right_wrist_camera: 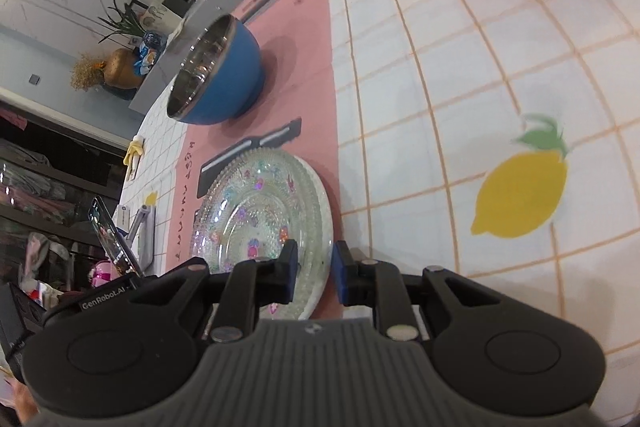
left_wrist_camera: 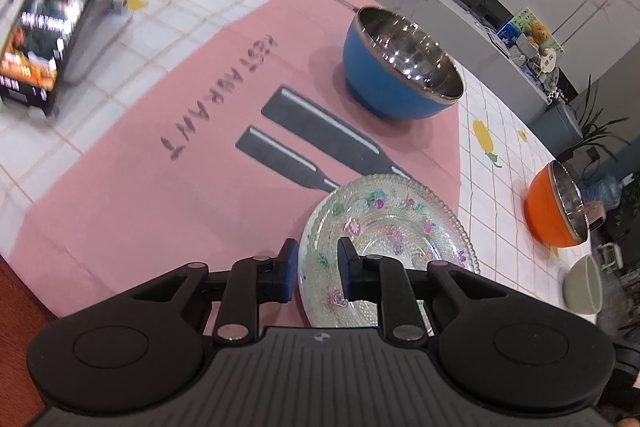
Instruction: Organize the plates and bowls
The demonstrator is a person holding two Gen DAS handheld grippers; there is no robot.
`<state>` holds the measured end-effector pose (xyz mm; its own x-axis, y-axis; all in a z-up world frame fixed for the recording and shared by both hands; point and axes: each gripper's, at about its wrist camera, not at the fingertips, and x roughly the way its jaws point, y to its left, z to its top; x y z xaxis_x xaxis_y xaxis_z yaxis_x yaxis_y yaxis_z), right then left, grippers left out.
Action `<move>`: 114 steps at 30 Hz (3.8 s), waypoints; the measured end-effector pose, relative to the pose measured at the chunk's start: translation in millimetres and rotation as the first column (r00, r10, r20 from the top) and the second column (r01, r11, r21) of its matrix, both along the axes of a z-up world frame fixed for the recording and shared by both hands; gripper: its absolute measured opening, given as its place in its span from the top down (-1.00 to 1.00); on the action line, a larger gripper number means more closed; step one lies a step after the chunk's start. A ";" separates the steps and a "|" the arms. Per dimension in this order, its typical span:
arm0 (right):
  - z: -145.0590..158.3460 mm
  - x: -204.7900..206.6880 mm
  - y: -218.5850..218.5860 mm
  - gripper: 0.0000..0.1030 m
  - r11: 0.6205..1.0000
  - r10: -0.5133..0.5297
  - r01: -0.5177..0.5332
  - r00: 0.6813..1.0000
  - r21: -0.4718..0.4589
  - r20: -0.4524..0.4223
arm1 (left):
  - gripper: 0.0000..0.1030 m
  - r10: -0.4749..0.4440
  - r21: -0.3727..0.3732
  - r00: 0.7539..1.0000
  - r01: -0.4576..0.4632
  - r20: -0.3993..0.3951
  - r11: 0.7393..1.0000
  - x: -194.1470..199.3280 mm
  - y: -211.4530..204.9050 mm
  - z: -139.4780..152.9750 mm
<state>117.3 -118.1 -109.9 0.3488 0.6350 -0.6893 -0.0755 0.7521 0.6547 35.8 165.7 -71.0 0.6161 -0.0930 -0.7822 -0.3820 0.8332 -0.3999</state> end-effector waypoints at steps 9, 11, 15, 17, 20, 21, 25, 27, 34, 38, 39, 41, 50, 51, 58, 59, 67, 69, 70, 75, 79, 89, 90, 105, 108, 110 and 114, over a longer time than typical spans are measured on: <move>34.4 -9.0 6.6 0.20 0.974 0.069 -0.020 0.976 -0.225 0.208 | 0.50 -0.079 0.134 0.994 0.069 0.070 0.989 6.0 -13.3 35.7; 40.1 -6.2 8.9 0.19 0.966 0.074 -0.012 0.970 -0.257 0.234 | 0.50 -0.091 0.158 0.993 0.078 0.076 0.984 11.7 -14.6 41.1; 49.4 6.5 10.7 -0.02 0.958 0.031 0.043 0.967 -0.284 0.252 | 0.47 -0.092 0.164 0.990 0.074 0.105 0.984 22.5 -13.6 51.5; 55.1 15.3 13.1 -0.03 0.954 0.019 0.057 0.968 -0.294 0.250 | 0.47 -0.101 0.176 0.988 0.079 0.121 0.981 29.8 -13.5 58.9; 66.4 24.4 20.6 -0.02 0.939 0.005 0.097 0.956 -0.329 0.294 | 0.47 -0.132 0.233 0.981 0.097 0.142 0.968 40.9 -15.7 69.7; 70.7 27.3 23.1 -0.02 0.939 0.005 0.104 0.950 -0.329 0.312 | 0.46 -0.140 0.250 0.979 0.101 0.147 0.963 44.6 -16.0 72.9; 88.5 44.2 34.6 -0.02 0.946 -0.023 0.136 0.933 -0.295 0.359 | 0.41 -0.151 0.292 0.972 0.094 0.180 0.952 60.1 -12.5 84.2; 96.4 54.6 44.1 -0.02 0.949 -0.023 0.134 0.932 -0.286 0.362 | 0.40 -0.121 0.296 0.973 0.059 0.195 0.953 68.1 -6.8 87.5; 104.6 91.2 84.7 -0.17 0.945 -0.006 0.118 0.939 -0.306 0.344 | 0.04 -0.018 0.219 0.980 -0.026 0.197 0.975 95.6 20.3 83.7; 94.5 108.9 106.0 -0.21 0.930 -0.005 0.119 0.951 -0.349 0.309 | -0.02 0.022 0.201 0.986 -0.056 0.165 0.978 111.3 31.4 70.6; 90.4 112.3 110.3 -0.21 0.929 -0.003 0.111 0.956 -0.352 0.294 | -0.02 0.031 0.188 0.987 -0.061 0.159 0.980 114.7 33.2 66.7; 81.2 118.7 118.3 -0.21 0.929 0.002 0.096 0.964 -0.357 0.266 | -0.03 0.032 0.161 0.990 -0.054 0.138 0.985 122.6 35.1 57.2; 49.1 142.3 147.2 -0.20 0.916 0.019 0.052 0.985 -0.397 0.174 | -0.02 0.039 0.155 0.998 -0.045 0.040 0.987 147.4 29.5 23.0; 46.7 144.1 148.8 -0.17 0.914 0.018 0.052 0.986 -0.403 0.167 | -0.02 0.040 0.157 0.999 -0.045 0.032 0.987 149.3 29.4 20.5; 35.5 152.3 149.1 0.15 0.924 0.012 0.039 0.991 -0.380 0.130 | 0.11 0.030 0.148 1.000 -0.029 -0.002 0.988 157.2 27.5 11.4; 35.5 152.3 149.0 0.23 0.928 0.014 0.035 0.992 -0.370 0.128 | 0.25 0.023 0.140 1.000 -0.024 0.004 0.990 157.6 26.8 11.4; 39.6 150.2 152.5 0.62 0.934 0.034 0.015 0.991 -0.357 0.133 | 0.65 0.006 0.172 1.000 -0.006 -0.001 0.985 158.7 16.1 17.6; 42.2 148.4 150.6 0.64 0.936 0.032 0.017 0.991 -0.352 0.133 | 0.66 0.008 0.172 1.000 -0.009 0.006 0.985 155.5 16.2 21.0; 44.2 146.8 149.8 0.65 0.937 0.034 0.016 0.990 -0.350 0.136 | 0.66 0.009 0.172 1.000 -0.011 0.011 0.985 153.2 15.7 23.6; 59.0 134.3 142.7 0.65 0.939 0.041 0.012 0.988 -0.344 0.146 | 0.68 0.014 0.176 0.999 -0.020 0.033 0.984 140.6 10.6 40.8; 73.6 119.1 127.5 0.65 0.949 0.026 0.021 0.989 -0.313 0.146 | 0.68 0.011 0.174 0.999 -0.019 0.043 0.985 125.3 1.5 55.7; 105.9 61.5 69.1 0.69 0.953 -0.026 0.070 0.988 -0.296 0.149 | 0.68 -0.049 0.156 0.995 0.035 0.085 0.987 77.1 -45.0 84.2; 108.0 55.3 61.5 0.69 0.953 -0.030 0.074 0.988 -0.295 0.149 | 0.68 -0.057 0.153 0.994 0.042 0.091 0.987 71.2 -50.7 85.2; 89.2 -24.8 -46.9 0.69 0.940 -0.148 0.162 0.987 -0.302 0.070 | 0.67 -0.244 0.078 0.970 0.242 0.006 0.967 31.7 -128.4 57.9; 78.7 -29.1 -59.3 0.69 0.937 -0.176 0.181 0.983 -0.300 0.043 | 0.67 -0.258 0.051 0.965 0.260 -0.034 0.964 31.9 -135.7 44.6; 73.5 -31.1 -65.3 0.69 0.934 -0.190 0.192 0.981 -0.303 0.033 | 0.67 -0.266 0.031 0.962 0.268 -0.059 0.963 31.8 -140.4 37.3; 65.6 -32.7 -75.2 0.70 0.931 -0.215 0.208 0.977 -0.301 0.010 | 0.67 -0.278 0.022 0.956 0.281 -0.088 0.959 29.9 -149.0 28.8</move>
